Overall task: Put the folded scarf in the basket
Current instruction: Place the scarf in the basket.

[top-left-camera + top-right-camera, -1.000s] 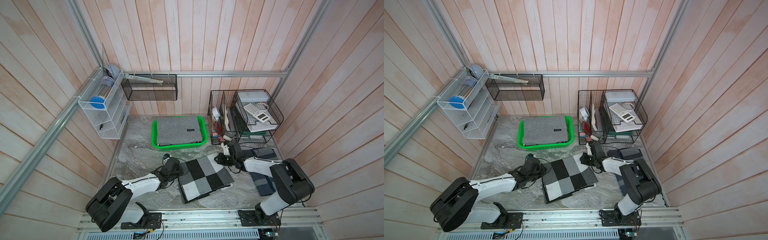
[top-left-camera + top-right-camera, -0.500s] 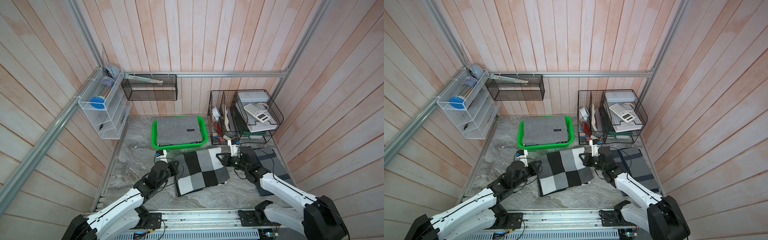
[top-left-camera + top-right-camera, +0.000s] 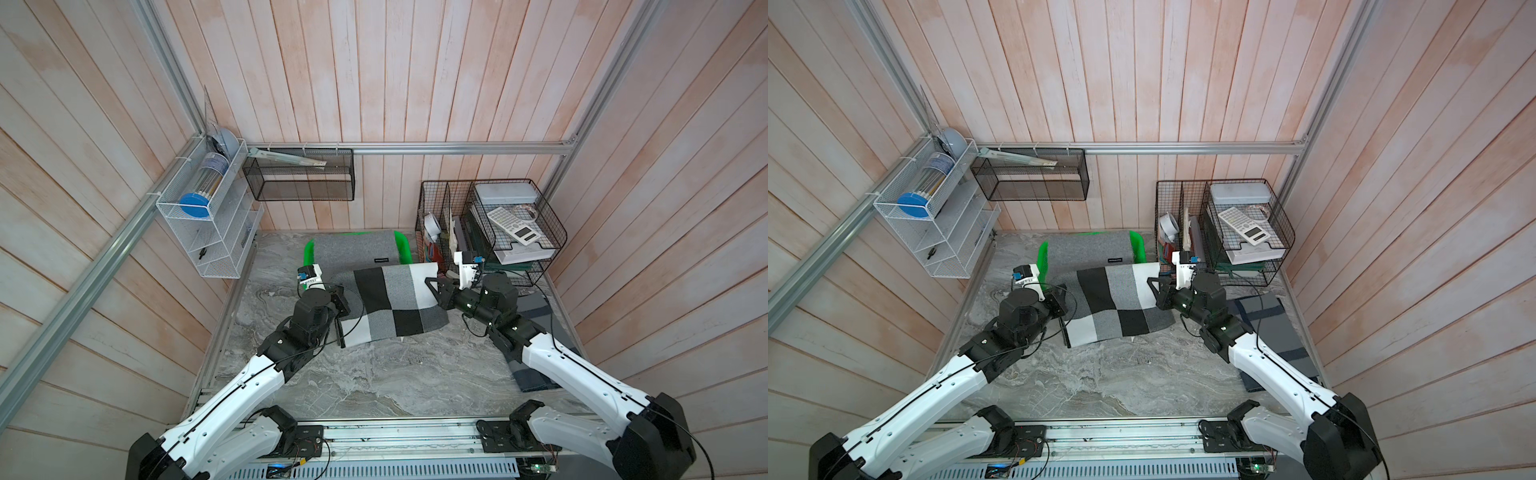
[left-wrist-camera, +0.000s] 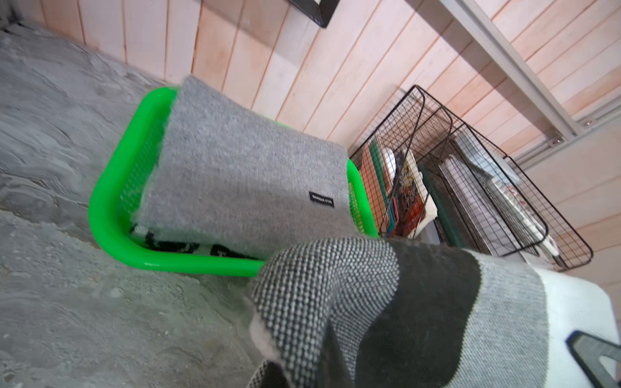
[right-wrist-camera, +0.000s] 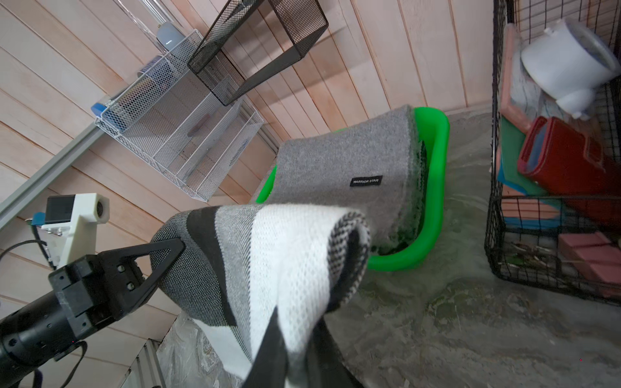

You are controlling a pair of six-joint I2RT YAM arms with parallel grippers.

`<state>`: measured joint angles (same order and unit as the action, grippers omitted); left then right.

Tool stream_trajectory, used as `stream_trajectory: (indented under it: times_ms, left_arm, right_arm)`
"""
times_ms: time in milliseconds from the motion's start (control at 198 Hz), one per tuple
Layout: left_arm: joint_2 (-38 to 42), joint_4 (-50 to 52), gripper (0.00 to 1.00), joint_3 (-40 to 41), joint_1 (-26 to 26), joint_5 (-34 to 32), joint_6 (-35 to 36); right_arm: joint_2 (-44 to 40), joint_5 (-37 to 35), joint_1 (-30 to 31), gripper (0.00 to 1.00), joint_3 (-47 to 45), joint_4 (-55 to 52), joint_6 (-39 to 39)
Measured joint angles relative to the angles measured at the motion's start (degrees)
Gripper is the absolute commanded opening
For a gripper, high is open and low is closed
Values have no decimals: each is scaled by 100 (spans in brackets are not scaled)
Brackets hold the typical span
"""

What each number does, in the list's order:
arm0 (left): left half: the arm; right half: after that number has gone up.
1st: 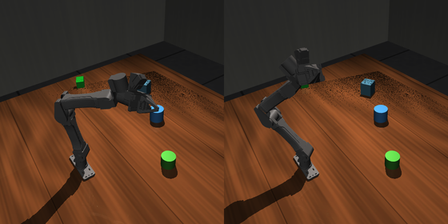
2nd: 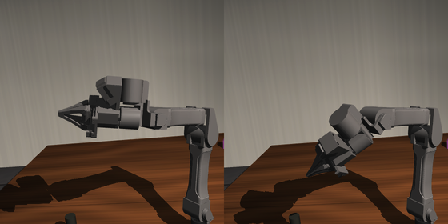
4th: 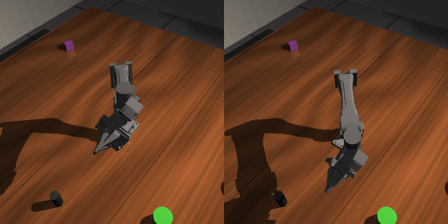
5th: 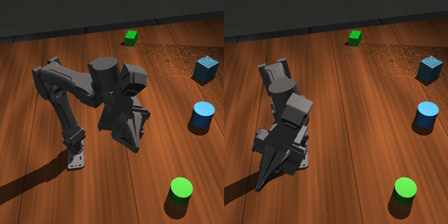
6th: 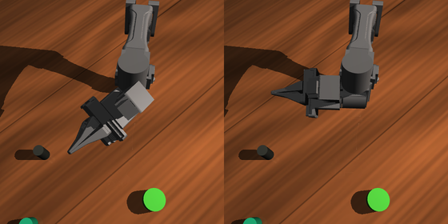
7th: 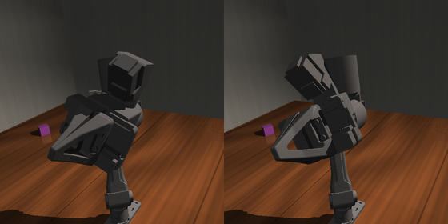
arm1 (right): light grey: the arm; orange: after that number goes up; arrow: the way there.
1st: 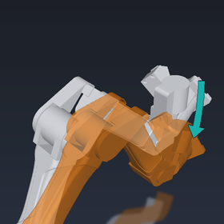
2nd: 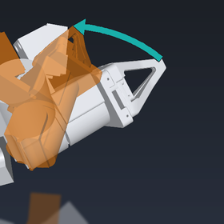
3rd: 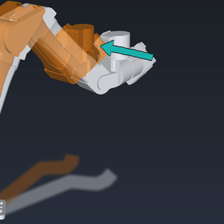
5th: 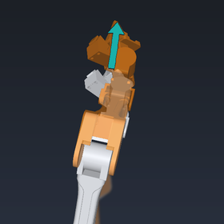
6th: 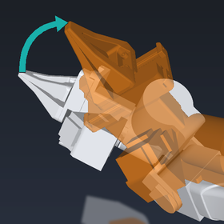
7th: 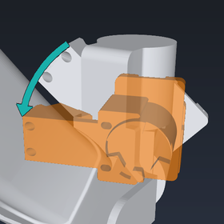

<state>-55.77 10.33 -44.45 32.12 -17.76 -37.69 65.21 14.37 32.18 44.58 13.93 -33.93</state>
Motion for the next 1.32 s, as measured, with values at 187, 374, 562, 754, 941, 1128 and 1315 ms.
stream_trajectory:
  times_ms: [187,374,562,754,941,1128,1315]
  left_arm:
    - [-424,83,0,-723,-612,28,262]
    - [-846,92,0,-1239,-1134,295,428]
    - [-1314,85,0,-1722,-1552,557,527]
    - [-1790,122,0,-2247,-1886,754,588]
    - [-2168,160,0,-2531,-2149,981,623]
    - [-2417,221,0,-2573,-2291,1123,623]
    - [-2712,205,0,-2675,-2352,1137,621]
  right_arm:
    - [660,-400,42,0,828,-2,136]
    - [1303,-592,81,0,1725,-83,374]
    - [1947,-684,85,0,2535,-190,579]
    - [2535,-713,83,0,3106,-356,669]
    - [2903,-723,83,0,3373,-503,660]
    - [3080,-721,81,0,3425,-540,656]
    - [3303,-721,55,0,3602,-588,654]
